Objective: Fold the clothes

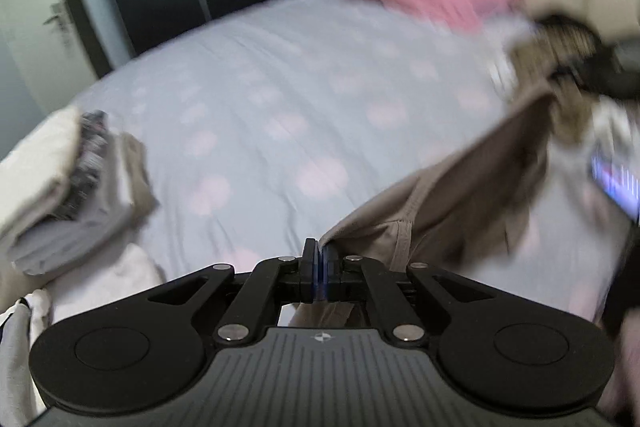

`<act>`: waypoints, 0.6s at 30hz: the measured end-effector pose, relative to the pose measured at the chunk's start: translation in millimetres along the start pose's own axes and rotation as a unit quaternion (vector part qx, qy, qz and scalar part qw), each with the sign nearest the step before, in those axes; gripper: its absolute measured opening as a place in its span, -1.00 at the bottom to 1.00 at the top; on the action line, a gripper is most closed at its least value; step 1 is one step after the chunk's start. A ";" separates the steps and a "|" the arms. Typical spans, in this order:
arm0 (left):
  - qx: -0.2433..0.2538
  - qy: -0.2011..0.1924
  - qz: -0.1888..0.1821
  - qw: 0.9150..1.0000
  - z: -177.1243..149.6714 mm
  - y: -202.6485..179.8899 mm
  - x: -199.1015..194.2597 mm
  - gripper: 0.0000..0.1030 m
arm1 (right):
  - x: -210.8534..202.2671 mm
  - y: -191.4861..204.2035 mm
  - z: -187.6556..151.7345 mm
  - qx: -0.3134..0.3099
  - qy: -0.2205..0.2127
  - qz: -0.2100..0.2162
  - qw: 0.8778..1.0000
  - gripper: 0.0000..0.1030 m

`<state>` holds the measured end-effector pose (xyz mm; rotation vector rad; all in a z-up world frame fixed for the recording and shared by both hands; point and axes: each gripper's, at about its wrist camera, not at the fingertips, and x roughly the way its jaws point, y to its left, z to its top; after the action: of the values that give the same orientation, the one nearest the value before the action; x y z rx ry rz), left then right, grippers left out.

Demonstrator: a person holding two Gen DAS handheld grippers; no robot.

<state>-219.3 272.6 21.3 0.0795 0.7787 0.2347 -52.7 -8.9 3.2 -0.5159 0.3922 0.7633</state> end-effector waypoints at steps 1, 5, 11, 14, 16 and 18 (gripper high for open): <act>-0.015 -0.017 0.001 1.000 10.3 7.5 -8.7 -0.99 | -10.3 -6.6 11.5 0.002 -0.014 -0.001 1.000 -0.92; -0.051 -0.092 0.008 0.994 49.4 28.7 -50.2 -0.99 | -62.5 -22.4 61.9 -0.011 -0.090 -0.018 0.996 -0.92; -0.114 -0.242 0.017 0.963 91.0 53.8 -138.2 -0.99 | -151.9 -37.5 125.2 -0.016 -0.216 -0.048 0.975 -0.92; -0.115 -0.313 0.023 0.942 102.4 54.6 -188.9 -0.99 | -197.0 -40.5 138.5 -0.014 -0.278 -0.071 0.958 -0.92; -0.110 -0.351 0.024 0.930 107.5 51.9 -218.0 -0.99 | -223.2 -43.1 143.4 -0.011 -0.312 -0.083 0.946 -0.92; -0.104 -0.387 0.024 0.916 112.2 48.7 -246.3 -0.99 | -242.7 -44.8 146.4 -0.008 -0.330 -0.085 0.940 -0.92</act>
<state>-318.4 262.8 277.7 -0.0128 -0.0430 0.3036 -158.5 -85.8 258.6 -0.2772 -0.2822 0.7258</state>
